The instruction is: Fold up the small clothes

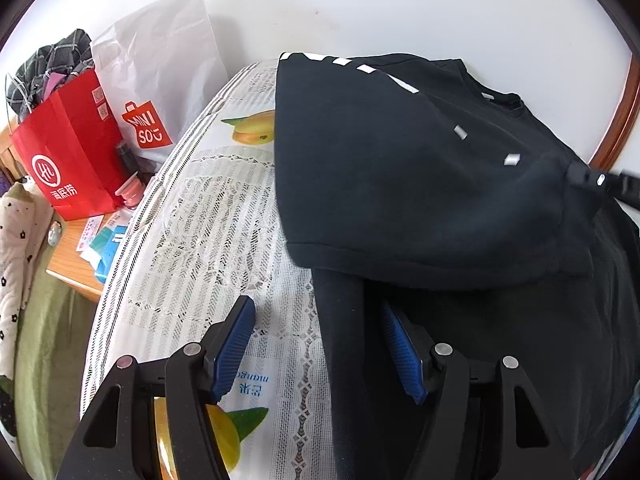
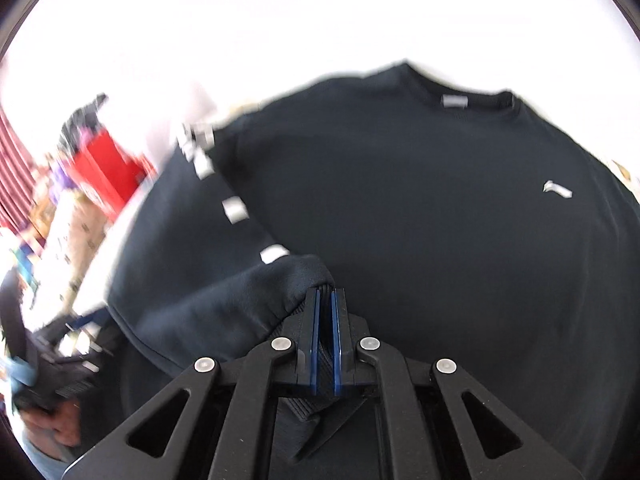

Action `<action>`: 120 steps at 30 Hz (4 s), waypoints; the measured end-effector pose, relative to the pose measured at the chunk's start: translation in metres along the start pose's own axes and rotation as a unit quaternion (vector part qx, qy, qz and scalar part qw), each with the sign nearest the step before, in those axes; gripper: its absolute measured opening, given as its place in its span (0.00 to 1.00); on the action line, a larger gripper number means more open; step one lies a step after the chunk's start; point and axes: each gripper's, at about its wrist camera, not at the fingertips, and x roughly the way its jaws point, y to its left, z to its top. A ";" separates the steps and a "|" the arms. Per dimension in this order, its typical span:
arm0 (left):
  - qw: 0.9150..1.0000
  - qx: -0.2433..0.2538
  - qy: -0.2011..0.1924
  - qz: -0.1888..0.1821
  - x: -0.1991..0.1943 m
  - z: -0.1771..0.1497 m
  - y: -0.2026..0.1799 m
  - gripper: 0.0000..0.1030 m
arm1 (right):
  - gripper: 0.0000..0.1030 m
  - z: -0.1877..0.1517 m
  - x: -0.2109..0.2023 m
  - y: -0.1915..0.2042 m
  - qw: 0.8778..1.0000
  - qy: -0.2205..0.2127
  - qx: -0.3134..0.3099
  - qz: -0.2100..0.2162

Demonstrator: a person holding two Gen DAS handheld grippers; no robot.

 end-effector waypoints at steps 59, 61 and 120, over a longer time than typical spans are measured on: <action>0.998 0.002 0.031 -0.056 -0.088 -0.110 0.010 0.07 | 0.07 -0.269 -0.180 -0.153 0.980 0.006 0.074 -0.184; 0.998 0.003 0.032 -0.056 -0.091 -0.116 0.014 0.07 | 0.07 -0.272 -0.183 -0.152 0.981 0.011 0.073 -0.181; 0.999 -0.034 -0.005 -0.002 0.029 0.056 0.010 0.12 | 0.22 -0.079 -0.073 -0.283 0.982 0.007 0.123 -0.145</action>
